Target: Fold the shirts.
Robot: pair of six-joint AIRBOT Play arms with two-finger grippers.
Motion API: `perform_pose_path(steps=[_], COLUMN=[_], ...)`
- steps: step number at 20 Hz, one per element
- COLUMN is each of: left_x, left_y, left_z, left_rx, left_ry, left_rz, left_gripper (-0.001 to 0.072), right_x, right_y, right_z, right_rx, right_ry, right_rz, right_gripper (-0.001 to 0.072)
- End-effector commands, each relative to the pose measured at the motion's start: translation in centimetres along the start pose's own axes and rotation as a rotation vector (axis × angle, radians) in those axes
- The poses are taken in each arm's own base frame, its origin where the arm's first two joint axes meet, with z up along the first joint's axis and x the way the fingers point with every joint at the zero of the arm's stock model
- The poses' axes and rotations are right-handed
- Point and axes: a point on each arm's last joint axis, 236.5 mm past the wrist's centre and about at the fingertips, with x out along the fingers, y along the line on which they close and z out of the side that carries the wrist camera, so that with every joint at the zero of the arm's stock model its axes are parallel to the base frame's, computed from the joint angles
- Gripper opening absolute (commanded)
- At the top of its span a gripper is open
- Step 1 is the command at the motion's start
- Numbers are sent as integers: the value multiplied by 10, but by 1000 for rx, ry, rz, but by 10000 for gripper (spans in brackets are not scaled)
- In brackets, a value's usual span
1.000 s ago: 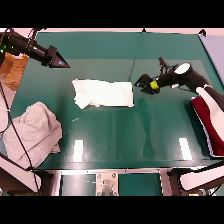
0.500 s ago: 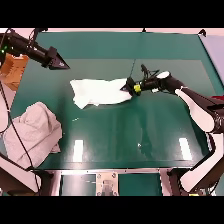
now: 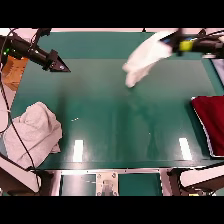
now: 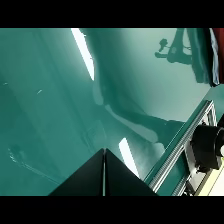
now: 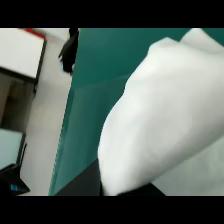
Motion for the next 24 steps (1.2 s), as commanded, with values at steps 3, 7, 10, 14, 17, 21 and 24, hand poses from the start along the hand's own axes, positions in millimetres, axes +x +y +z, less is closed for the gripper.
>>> perform_pose_path(steps=[3, 7, 10, 14, 17, 21, 24], left_x=[0, 0, 0, 0, 0, 0, 0], left_y=[0, 1, 1, 0, 0, 0, 0], left_z=[0, 1, 1, 0, 0, 0, 0], left_rx=[-1, -1, -1, -1, -1, -1, -1], left_ry=[-3, -4, -3, -2, -2, -2, -2], left_rz=[1, 2, 1, 1, 1, 1, 1], left_gripper=[25, 25, 25, 25, 25, 25, 25], right_x=[-182, -316, -386, -436, -436, -424, -414], right_y=[-68, -146, -164, -175, -204, -249, -272], right_z=[57, 32, -8, -69, -132, -213, -254], right_rx=[96, 245, 362, 480, 650, 836, 911], right_ry=[-237, -334, -375, -399, -343, -222, -152], right_rz=[-256, -643, -853, -1058, -1115, -1184, -1220], right_gripper=[14, 14, 13, 13, 14, 14, 15])
